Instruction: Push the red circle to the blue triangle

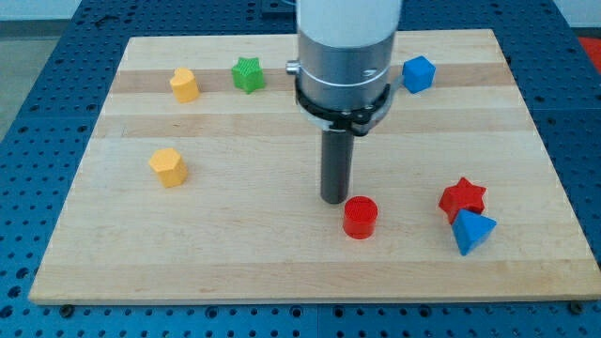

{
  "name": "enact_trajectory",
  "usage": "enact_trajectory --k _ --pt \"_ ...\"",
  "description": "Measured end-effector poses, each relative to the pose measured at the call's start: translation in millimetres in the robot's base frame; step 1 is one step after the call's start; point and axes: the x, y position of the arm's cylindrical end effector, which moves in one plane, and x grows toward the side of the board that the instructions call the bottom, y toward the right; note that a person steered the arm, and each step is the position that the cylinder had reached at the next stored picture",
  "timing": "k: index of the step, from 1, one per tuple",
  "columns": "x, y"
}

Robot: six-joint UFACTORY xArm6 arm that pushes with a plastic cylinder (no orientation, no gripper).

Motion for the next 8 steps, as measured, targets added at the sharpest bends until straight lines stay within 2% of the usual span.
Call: enact_trajectory --k 1,4,6,8 --pt "17 -2" --pt "24 69" --pt "30 32" --pt "56 51"
